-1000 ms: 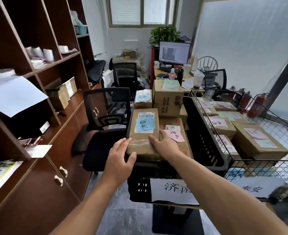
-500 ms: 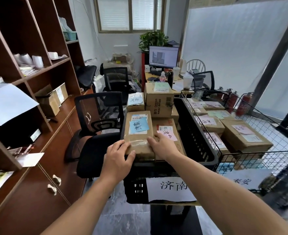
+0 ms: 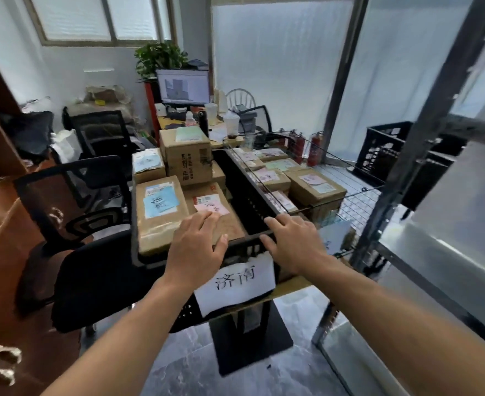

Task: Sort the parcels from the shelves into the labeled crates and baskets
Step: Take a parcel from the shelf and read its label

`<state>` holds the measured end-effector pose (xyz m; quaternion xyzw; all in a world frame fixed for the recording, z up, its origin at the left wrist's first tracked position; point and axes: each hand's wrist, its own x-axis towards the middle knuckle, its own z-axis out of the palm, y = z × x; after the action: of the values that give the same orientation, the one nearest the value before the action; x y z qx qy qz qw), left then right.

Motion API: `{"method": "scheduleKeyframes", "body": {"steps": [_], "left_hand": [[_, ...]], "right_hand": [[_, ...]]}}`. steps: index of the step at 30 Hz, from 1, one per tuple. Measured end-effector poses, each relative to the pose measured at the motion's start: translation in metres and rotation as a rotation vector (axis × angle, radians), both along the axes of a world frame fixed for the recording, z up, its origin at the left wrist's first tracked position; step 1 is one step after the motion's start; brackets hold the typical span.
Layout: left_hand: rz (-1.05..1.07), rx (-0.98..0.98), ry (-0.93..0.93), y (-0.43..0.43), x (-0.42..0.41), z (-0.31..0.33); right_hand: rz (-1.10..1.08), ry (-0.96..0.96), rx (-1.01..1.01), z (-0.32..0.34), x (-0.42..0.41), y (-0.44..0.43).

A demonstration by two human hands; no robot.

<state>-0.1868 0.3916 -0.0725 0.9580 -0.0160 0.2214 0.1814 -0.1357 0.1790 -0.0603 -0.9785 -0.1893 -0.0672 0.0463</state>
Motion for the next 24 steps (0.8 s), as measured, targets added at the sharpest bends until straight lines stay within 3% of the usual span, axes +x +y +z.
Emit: {"method": "scheduleKeyframes", "body": {"steps": [5, 12, 24], "left_hand": [[-0.169, 0.001, 0.154, -0.063, 0.02, -0.011], [-0.419, 0.14, 0.198, -0.182, 0.016, -0.016], [-0.832, 0.213, 0.226, -0.408, -0.101, -0.022]], "right_hand": [[-0.234, 0.068, -0.038, -0.014, -0.025, -0.09], [-0.579, 0.11, -0.018, -0.026, -0.102, -0.212], [-1.041, 0.158, 0.023, -0.019, -0.316, -0.395]]}}
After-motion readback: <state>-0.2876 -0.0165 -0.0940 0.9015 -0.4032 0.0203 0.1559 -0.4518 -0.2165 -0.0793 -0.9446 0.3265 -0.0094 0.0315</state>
